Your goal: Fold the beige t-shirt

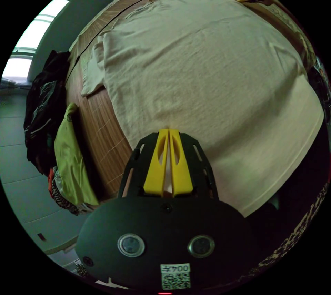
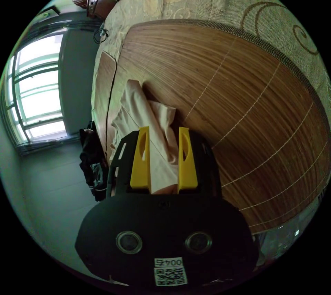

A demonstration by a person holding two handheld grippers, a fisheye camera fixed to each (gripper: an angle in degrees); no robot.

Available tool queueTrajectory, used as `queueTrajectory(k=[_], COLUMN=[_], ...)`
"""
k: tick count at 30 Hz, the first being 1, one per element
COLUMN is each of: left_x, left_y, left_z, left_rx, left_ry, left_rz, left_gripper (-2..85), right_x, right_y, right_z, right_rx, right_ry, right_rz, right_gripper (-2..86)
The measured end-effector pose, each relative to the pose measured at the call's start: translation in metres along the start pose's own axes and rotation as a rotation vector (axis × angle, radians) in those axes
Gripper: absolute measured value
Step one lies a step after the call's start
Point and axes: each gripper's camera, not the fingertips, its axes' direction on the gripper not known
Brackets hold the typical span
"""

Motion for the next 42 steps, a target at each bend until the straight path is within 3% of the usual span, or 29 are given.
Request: queueTrajectory(k=[7,11,15,19,22,24,26,27,29,32,35,38,42], left_x=[-0.015,-0.019,-0.012,-0.002,0.006,0.011,0.011,0.010,0.007,0.002,-0.002,-0.002,0.000], left_y=[0.007,0.012,0.014,0.013,0.012,0.012,0.013,0.013,0.013,0.013,0.014,0.017,0.018], left_z=[0.018,0.026,0.033,0.038,0.043,0.047,0.050,0.052,0.055,0.060,0.064,0.068,0.072], left_rx=[-0.003,0.002,-0.002,-0.015,-0.029,-0.035,-0.037,-0.038,-0.042,-0.051,-0.051,-0.048,-0.050], left_ry=[0.069,0.085,0.060,0.014,-0.018,-0.036,-0.039,-0.035,-0.023,-0.001,0.013,0.013,-0.001], left_rz=[-0.033,-0.047,-0.034,-0.005,0.013,0.024,0.024,0.021,0.016,0.015,0.014,0.010,0.018], left_gripper=[0.8,0.9,0.9,0.9,0.9,1.0,1.0,1.0,1.0,1.0,1.0,1.0,1.0], right_x=[-0.008,-0.003,0.034,0.069,0.053,0.023,-0.047,-0.064,-0.113,-0.129,-0.129,-0.134,-0.152], right_y=[-0.025,-0.017,-0.019,-0.020,-0.018,-0.019,-0.016,-0.014,-0.001,0.013,0.015,0.014,0.001], right_z=[-0.022,-0.061,-0.068,-0.069,-0.067,-0.070,-0.068,-0.063,-0.026,0.019,0.040,0.041,0.010], right_rx=[0.087,0.208,0.197,0.195,0.159,0.145,0.136,0.128,0.022,-0.218,-0.318,-0.270,-0.110], right_ry=[-0.017,-0.016,-0.016,-0.236,-0.329,-0.227,0.218,0.348,0.838,1.145,1.257,1.263,1.072], right_rz=[-0.025,-0.078,0.003,0.125,0.062,-0.071,-0.367,-0.448,-0.717,-0.910,-0.952,-0.986,-0.946], right_gripper=[3.8,3.0,3.3,4.7,7.7,8.1,7.2,6.0,1.8,0.7,1.1,-0.2,-0.6])
